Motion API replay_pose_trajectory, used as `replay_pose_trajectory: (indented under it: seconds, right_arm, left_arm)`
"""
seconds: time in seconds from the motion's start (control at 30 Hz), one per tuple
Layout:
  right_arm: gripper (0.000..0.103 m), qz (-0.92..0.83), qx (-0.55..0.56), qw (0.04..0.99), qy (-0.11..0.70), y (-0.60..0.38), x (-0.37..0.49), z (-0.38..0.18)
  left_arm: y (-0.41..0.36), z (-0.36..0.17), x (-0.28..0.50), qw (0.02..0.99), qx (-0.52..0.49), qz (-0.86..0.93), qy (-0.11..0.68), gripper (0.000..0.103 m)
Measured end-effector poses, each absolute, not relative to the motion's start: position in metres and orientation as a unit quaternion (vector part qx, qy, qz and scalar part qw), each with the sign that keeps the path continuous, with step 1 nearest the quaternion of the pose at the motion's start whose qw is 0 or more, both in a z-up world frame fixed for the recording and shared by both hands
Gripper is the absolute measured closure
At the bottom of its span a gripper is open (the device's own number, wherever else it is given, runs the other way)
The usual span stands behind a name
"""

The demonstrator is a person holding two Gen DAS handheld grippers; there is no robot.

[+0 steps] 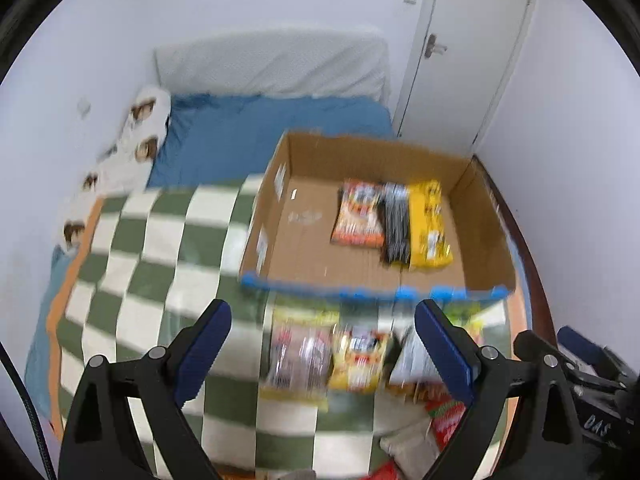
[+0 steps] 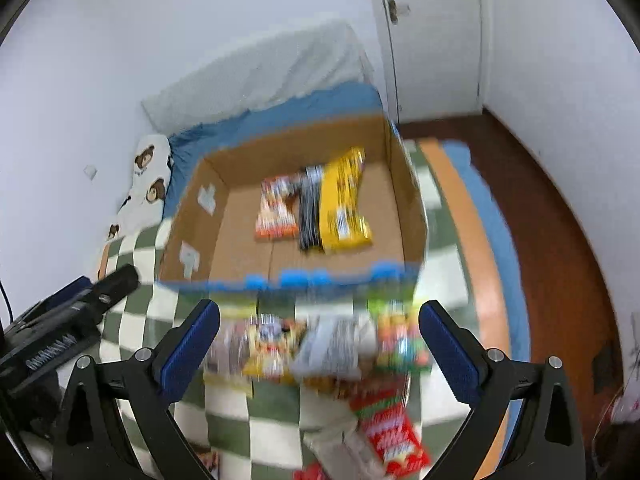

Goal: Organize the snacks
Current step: 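Grasp orange CUICUIJIAO bag with left tool while right tool grasps white packet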

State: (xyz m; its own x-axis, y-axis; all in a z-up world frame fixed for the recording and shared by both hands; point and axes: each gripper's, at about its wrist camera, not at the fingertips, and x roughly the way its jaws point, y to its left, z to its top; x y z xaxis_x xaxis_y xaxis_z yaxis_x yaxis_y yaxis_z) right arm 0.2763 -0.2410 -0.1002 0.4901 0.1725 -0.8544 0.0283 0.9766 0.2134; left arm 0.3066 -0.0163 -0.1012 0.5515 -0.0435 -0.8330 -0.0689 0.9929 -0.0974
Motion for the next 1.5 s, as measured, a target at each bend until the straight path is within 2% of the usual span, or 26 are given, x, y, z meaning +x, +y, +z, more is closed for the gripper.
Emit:
replay_pose_trajectory:
  seconds: [0.13, 0.3, 0.43, 0.57, 0.73, 0.77, 0.8, 0.83, 0.97, 1.13, 1.2, 1.23, 1.27, 1.43, 1.5]
  right_arm:
    - [0.001, 0.039, 0.114, 0.829, 0.545, -0.251, 0.247, -0.138]
    - [0.001, 0.037, 0.123, 0.792, 0.597, -0.257, 0.214, -0.183]
    - [0.001, 0.032, 0.132, 0.769, 0.625, -0.261, 0.201, -0.208]
    - [0.001, 0.021, 0.131, 0.754, 0.644, -0.265, 0.195, -0.227]
    - [0.001, 0.021, 0.099, 0.754, 0.649, -0.265, 0.198, -0.237]
    - [0.002, 0.026, 0.087, 0.757, 0.648, -0.261, 0.200, -0.237]
    - [0.002, 0.033, 0.068, 0.760, 0.645, -0.255, 0.200, -0.239]
    - [0.003, 0.041, 0.044, 0.762, 0.645, -0.248, 0.200, -0.243]
    - [0.025, 0.056, 0.002, 0.741, 0.669, -0.231, 0.204, -0.267]
    - [0.026, 0.059, -0.012, 0.711, 0.700, -0.223, 0.203, -0.303]
    - [0.028, 0.057, -0.020, 0.712, 0.700, -0.220, 0.203, -0.306]
    - [0.032, 0.058, -0.012, 0.712, 0.699, -0.220, 0.204, -0.307]
    - [0.044, 0.061, -0.001, 0.709, 0.703, -0.220, 0.205, -0.309]
    - [0.045, 0.070, 0.066, 0.697, 0.710, -0.219, 0.210, -0.315]
    - [0.041, 0.066, 0.076, 0.695, 0.712, -0.221, 0.212, -0.316]
  left_arm:
    - [0.011, -0.142, 0.274, 0.845, -0.071, 0.031, 0.529, 0.009]
    - [0.052, -0.218, 0.225, 0.762, -0.094, 0.072, 0.637, 0.009]
    - [0.086, -0.281, 0.181, 0.670, -0.200, 0.101, 0.708, 0.009]
    - [0.111, -0.328, 0.156, 0.597, -0.321, 0.126, 0.724, 0.009]
    - [0.123, -0.365, 0.153, 0.549, -0.409, 0.144, 0.715, 0.010]
    - [0.122, -0.370, 0.155, 0.544, -0.419, 0.144, 0.713, 0.012]
    - [0.119, -0.376, 0.158, 0.539, -0.428, 0.142, 0.711, 0.023]
    - [0.116, -0.379, 0.161, 0.540, -0.423, 0.143, 0.713, 0.026]
    - [0.094, -0.374, 0.188, 0.591, -0.344, 0.127, 0.718, 0.036]
    - [0.044, -0.348, 0.223, 0.690, -0.165, 0.063, 0.702, 0.045]
    - [0.025, -0.342, 0.230, 0.713, -0.099, 0.048, 0.692, 0.045]
    - [0.015, -0.340, 0.232, 0.722, -0.073, 0.035, 0.688, 0.045]
    - [0.009, -0.341, 0.234, 0.724, -0.059, 0.027, 0.687, 0.045]
    - [-0.011, -0.352, 0.232, 0.714, -0.028, 0.003, 0.699, 0.042]
    - [-0.017, -0.355, 0.229, 0.710, -0.032, -0.001, 0.703, 0.039]
